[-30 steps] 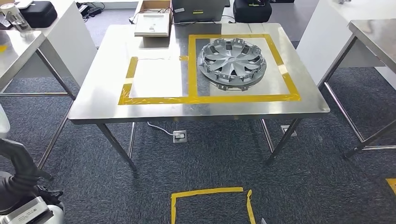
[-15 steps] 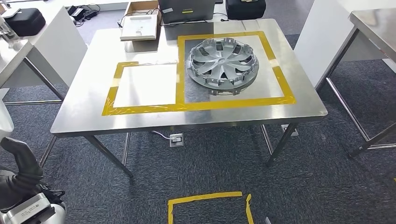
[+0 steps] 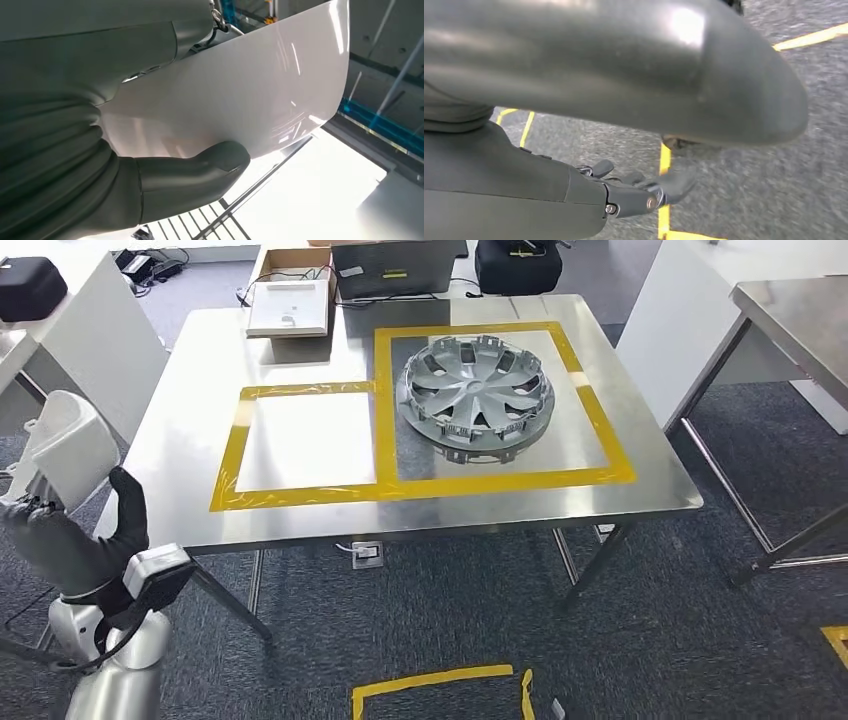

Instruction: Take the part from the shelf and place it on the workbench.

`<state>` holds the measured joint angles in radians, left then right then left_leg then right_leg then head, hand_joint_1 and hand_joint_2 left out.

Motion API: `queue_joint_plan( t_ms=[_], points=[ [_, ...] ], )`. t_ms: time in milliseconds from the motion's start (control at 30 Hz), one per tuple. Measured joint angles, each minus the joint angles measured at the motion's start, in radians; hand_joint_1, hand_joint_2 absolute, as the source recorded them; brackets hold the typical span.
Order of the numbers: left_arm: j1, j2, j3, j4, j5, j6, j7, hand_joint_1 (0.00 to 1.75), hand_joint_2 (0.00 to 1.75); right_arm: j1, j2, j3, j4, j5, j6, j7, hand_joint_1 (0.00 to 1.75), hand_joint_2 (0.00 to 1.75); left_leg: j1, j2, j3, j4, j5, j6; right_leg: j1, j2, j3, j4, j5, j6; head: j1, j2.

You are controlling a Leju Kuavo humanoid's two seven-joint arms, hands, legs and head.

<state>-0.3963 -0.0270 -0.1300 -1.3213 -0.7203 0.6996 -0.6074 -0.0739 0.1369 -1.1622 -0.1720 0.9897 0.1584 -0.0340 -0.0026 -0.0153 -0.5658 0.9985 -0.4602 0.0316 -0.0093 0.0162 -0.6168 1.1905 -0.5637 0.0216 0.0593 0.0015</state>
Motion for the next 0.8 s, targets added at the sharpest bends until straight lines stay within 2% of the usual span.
queue_joint_plan(
  t_ms=[67, 100, 133, 200, 233, 267, 300, 367, 400, 467, 500, 567, 600, 633, 667, 733, 767, 800],
  points=[
    [-0.084, 0.000, 0.019, 0.127, -0.042, 0.000, -0.003, 1.75, 1.75, 0.000, -0.006, 0.002, 0.000, 0.004, 0.001, -0.001, 0.00, 0.00, 0.001, 0.003, 0.011, 0.001, -0.013, 0.000, -0.003, -0.003, -0.084, 0.090, -0.031, 0.008, 0.001, 0.000],
    [-0.118, 0.000, 0.029, 0.183, -0.059, 0.000, -0.005, 1.75, 1.75, 0.001, -0.008, 0.003, 0.000, 0.005, 0.002, -0.002, 0.00, 0.00, 0.001, 0.004, 0.019, 0.001, -0.020, -0.002, -0.004, -0.004, -0.108, 0.097, -0.029, 0.010, 0.001, 0.000],
    [-0.148, 0.001, 0.038, 0.233, -0.072, 0.000, -0.006, 1.75, 1.75, 0.003, -0.011, 0.003, 0.000, 0.006, 0.002, -0.002, 0.00, 0.00, 0.003, 0.006, 0.031, 0.002, -0.030, -0.005, -0.006, -0.006, -0.112, 0.067, -0.003, 0.013, 0.002, 0.000],
    [-0.196, 0.001, 0.050, 0.312, -0.092, 0.000, -0.006, 1.75, 1.75, 0.006, -0.015, 0.003, 0.000, 0.007, 0.003, -0.001, 0.00, 0.00, 0.006, 0.011, 0.054, 0.004, -0.053, -0.014, -0.010, -0.015, -0.085, -0.060, 0.098, 0.017, 0.003, 0.000],
    [-0.216, 0.000, 0.055, 0.348, -0.105, 0.000, -0.004, 1.75, 1.75, 0.007, -0.016, 0.003, 0.000, 0.009, 0.003, 0.000, 0.00, 0.00, 0.006, 0.014, 0.065, 0.006, -0.064, -0.020, -0.009, -0.022, -0.071, -0.118, 0.136, 0.015, 0.002, 0.000],
    [-0.234, 0.000, 0.060, 0.378, -0.122, 0.000, -0.002, 1.75, 1.75, 0.007, -0.016, 0.003, 0.000, 0.010, 0.004, 0.002, 0.00, 0.00, 0.005, 0.016, 0.070, 0.007, -0.073, -0.026, -0.007, -0.027, -0.062, -0.151, 0.159, 0.007, 0.002, 0.000],
    [-0.250, 0.000, 0.065, 0.407, -0.139, 0.000, 0.001, 1.75, 1.75, 0.007, -0.015, 0.003, 0.000, 0.012, 0.004, 0.003, 0.00, 0.00, 0.003, 0.018, 0.075, 0.008, -0.079, -0.032, -0.004, -0.029, -0.060, -0.161, 0.165, -0.004, 0.001, 0.000],
    [-0.277, -0.001, 0.073, 0.456, -0.165, 0.000, 0.006, 1.75, 1.75, 0.006, -0.015, 0.004, 0.000, 0.015, 0.004, 0.005, 0.00, 0.00, 0.001, 0.019, 0.074, 0.025, -0.076, -0.045, -0.001, -0.026, -0.052, -0.159, 0.157, -0.028, 0.000, 0.000],
    [-0.288, -0.001, 0.075, 0.474, -0.171, 0.000, 0.007, 1.75, 1.75, 0.006, -0.015, 0.005, 0.000, 0.015, 0.004, 0.005, 0.00, 0.00, 0.002, 0.019, 0.058, 0.056, -0.064, -0.050, -0.003, -0.024, -0.046, -0.161, 0.154, -0.036, -0.001, 0.000],
    [-0.305, -0.001, 0.079, 0.505, -0.175, 0.001, 0.009, 1.75, 1.75, 0.006, -0.015, 0.008, 0.000, 0.015, 0.004, 0.004, 0.00, 0.00, 0.004, 0.018, -0.012, 0.166, -0.048, -0.058, -0.005, -0.020, -0.026, -0.164, 0.140, -0.047, -0.003, 0.000],
    [-0.310, -0.002, 0.081, 0.519, -0.176, 0.001, 0.009, 1.75, 1.75, 0.006, -0.015, 0.009, 0.000, 0.015, 0.004, 0.004, 0.00, 0.00, 0.005, 0.018, -0.056, 0.226, -0.059, -0.061, -0.005, -0.018, -0.016, -0.164, 0.132, -0.051, -0.004, 0.000],
    [-0.315, -0.002, 0.085, 0.543, -0.177, 0.001, 0.010, 1.75, 1.75, 0.006, -0.016, 0.010, 0.000, 0.016, 0.004, 0.004, 0.00, 0.00, 0.006, 0.018, -0.130, 0.306, -0.117, -0.064, -0.004, -0.012, 0.005, -0.165, 0.115, -0.053, -0.005, 0.000],
    [-0.318, -0.002, 0.086, 0.556, -0.179, 0.001, 0.014, 1.75, 1.75, 0.006, -0.016, 0.010, 0.000, 0.016, 0.004, 0.004, 0.00, 0.00, 0.005, 0.018, -0.153, 0.313, -0.138, -0.062, -0.003, -0.009, 0.017, -0.164, 0.106, -0.054, -0.005, 0.000],
    [-0.325, -0.002, 0.086, 0.573, -0.180, -0.003, 0.022, 1.75, 1.75, 0.006, -0.016, 0.010, 0.000, 0.016, 0.004, 0.004, 0.00, 0.00, 0.005, 0.017, -0.162, 0.293, -0.139, -0.059, -0.001, -0.006, 0.029, -0.164, 0.098, -0.054, -0.005, 0.000],
    [-0.336, -0.002, 0.086, 0.596, -0.181, -0.012, 0.032, 1.75, 1.75, 0.006, -0.016, 0.011, 0.000, 0.017, 0.005, 0.003, 0.00, 0.00, 0.004, 0.017, -0.160, 0.248, -0.114, -0.053, 0.001, -0.004, 0.042, -0.164, 0.090, -0.054, -0.005, 0.000],
    [-0.366, -0.002, 0.086, 0.651, -0.181, -0.040, 0.055, 1.75, 1.75, 0.006, -0.015, 0.013, 0.000, 0.020, 0.008, 0.000, 0.00, 0.00, -0.004, 0.015, -0.131, 0.114, -0.002, -0.034, 0.005, -0.001, 0.060, -0.164, 0.075, -0.051, -0.005, 0.000],
    [-0.381, -0.002, 0.085, 0.677, -0.183, -0.052, 0.066, 1.75, 1.75, 0.005, -0.015, 0.015, 0.000, 0.022, 0.011, -0.002, 0.00, 0.00, -0.009, 0.014, -0.118, 0.060, 0.042, -0.027, 0.006, 0.001, 0.064, -0.164, 0.068, -0.048, -0.005, 0.000],
    [-0.394, -0.003, 0.083, 0.703, -0.191, -0.059, 0.076, 1.75, 1.75, 0.004, -0.015, 0.017, 0.000, 0.024, 0.014, -0.004, 0.00, 0.00, -0.013, 0.013, -0.109, 0.026, 0.073, -0.022, 0.006, 0.002, 0.065, -0.164, 0.062, -0.044, -0.006, 0.000]
  ],
)
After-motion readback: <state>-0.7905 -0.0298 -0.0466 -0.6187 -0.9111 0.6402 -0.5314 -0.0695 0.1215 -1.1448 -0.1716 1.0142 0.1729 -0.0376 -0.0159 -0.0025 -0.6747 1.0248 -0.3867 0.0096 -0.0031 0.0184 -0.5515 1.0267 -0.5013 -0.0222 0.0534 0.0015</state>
